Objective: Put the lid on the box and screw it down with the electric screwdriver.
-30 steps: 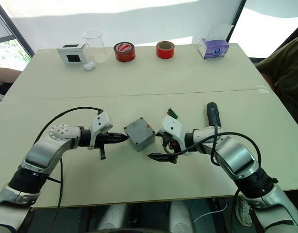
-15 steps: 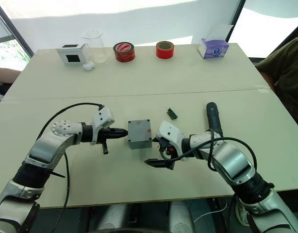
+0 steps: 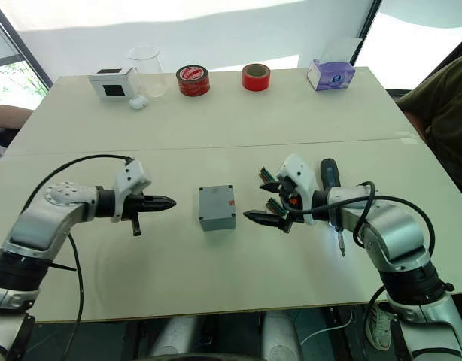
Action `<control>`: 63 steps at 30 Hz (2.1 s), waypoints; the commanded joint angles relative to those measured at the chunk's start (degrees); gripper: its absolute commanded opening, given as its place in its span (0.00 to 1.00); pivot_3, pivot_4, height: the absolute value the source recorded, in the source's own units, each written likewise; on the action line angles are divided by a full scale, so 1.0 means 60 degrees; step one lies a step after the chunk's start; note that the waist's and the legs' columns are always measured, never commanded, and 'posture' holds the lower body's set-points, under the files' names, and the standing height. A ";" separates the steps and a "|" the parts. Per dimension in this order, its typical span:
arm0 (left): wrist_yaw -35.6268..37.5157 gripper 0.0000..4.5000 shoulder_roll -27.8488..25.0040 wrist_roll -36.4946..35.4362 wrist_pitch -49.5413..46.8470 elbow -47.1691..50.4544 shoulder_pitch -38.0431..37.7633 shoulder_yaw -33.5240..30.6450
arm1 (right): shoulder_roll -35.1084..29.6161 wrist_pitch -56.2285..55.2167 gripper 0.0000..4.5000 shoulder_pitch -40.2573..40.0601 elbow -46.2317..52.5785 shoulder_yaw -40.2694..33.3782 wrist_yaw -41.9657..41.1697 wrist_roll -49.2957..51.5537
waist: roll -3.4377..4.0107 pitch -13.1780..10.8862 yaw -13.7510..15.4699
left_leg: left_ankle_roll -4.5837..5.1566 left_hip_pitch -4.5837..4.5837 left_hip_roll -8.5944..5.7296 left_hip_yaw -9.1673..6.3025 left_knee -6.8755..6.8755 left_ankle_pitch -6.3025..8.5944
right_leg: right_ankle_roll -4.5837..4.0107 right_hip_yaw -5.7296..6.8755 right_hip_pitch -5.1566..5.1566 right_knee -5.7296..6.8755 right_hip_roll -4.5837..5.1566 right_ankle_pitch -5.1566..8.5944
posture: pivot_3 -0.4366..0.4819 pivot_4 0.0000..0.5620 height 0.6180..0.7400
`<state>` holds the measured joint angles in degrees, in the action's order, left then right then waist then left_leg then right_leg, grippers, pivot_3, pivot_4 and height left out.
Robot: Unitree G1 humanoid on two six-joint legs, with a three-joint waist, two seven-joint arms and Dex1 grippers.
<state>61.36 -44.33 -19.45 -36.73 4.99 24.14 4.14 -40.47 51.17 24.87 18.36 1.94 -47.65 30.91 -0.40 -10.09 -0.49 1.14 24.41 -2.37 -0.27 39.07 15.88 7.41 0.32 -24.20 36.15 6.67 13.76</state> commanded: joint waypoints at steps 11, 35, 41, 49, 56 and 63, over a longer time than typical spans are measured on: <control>0.0140 0.00 -0.0278 -0.1874 -0.1548 0.1393 0.1252 -0.0962 | 0.1931 -0.4436 0.67 0.2664 -0.6639 0.0530 0.1426 -0.3098 | 0.0005 -0.0003 -0.0072 | -0.0057 0.0001 -0.0002 0.0014 -0.0005 -0.0033 | 0.0000 -0.0005 -0.0008 0.0003 -0.0003 0.0000 | 0.48 0.27 1.00; -0.0349 0.00 -0.0290 -0.2043 -0.1562 0.1841 0.0747 -0.0782 | 0.2284 -0.5195 0.58 0.2884 -0.6903 0.0249 0.1205 -0.3667 | 0.0006 -0.0004 -0.0064 | -0.0067 0.0000 -0.0002 0.0010 -0.0007 -0.0038 | 0.0000 -0.0006 -0.0009 0.0006 -0.0006 0.0000 | 0.48 0.27 1.00; -0.0318 0.00 -0.0310 -0.2014 -0.1504 0.1810 0.0674 -0.0785 | 0.2000 -0.5221 0.58 0.2484 -0.6040 0.0296 0.0377 -0.3372 | 0.0008 -0.0005 -0.0064 | -0.0066 0.0000 -0.0001 0.0010 -0.0007 -0.0038 | 0.0000 -0.0006 -0.0009 0.0006 -0.0006 0.0000 | 0.48 0.27 1.00; -0.0367 0.00 -0.0281 -0.2039 -0.1512 0.1858 0.0629 -0.0775 | 0.2270 -0.5138 0.58 0.2334 -0.5825 0.0515 -0.0033 -0.3360 | 0.0008 -0.0005 -0.0064 | -0.0065 0.0000 -0.0001 0.0011 -0.0007 -0.0037 | 0.0000 -0.0007 -0.0010 0.0006 -0.0006 0.0000 | 0.48 0.27 1.00; -0.0415 0.00 -0.0274 -0.2042 -0.1524 0.1914 0.0568 -0.0744 | 0.2498 -0.5415 0.58 0.2373 -0.6365 0.0675 -0.0102 -0.3593 | 0.0008 -0.0005 -0.0057 | -0.0066 0.0000 -0.0001 0.0010 -0.0007 -0.0038 | 0.0000 -0.0006 -0.0009 0.0006 -0.0006 0.0000 | 0.48 0.27 1.00; -0.0441 0.00 -0.0300 -0.2072 -0.1544 0.1928 0.0546 -0.0721 | 0.2687 -0.5633 0.44 0.2459 -0.6843 0.0677 -0.0020 -0.3713 | 0.0008 -0.0005 -0.0064 | -0.0067 0.0000 -0.0001 0.0009 -0.0007 -0.0038 | 0.0000 -0.0007 -0.0009 0.0007 -0.0006 0.0000 | 0.48 0.27 1.00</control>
<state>58.71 -45.53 -31.65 -46.77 14.80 27.24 0.35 -24.64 18.60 38.51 -22.91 6.47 -47.98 8.73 -0.35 -10.12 -0.88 0.74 24.41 -2.37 -0.21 39.03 15.65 7.41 0.28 -24.26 36.19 6.63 13.76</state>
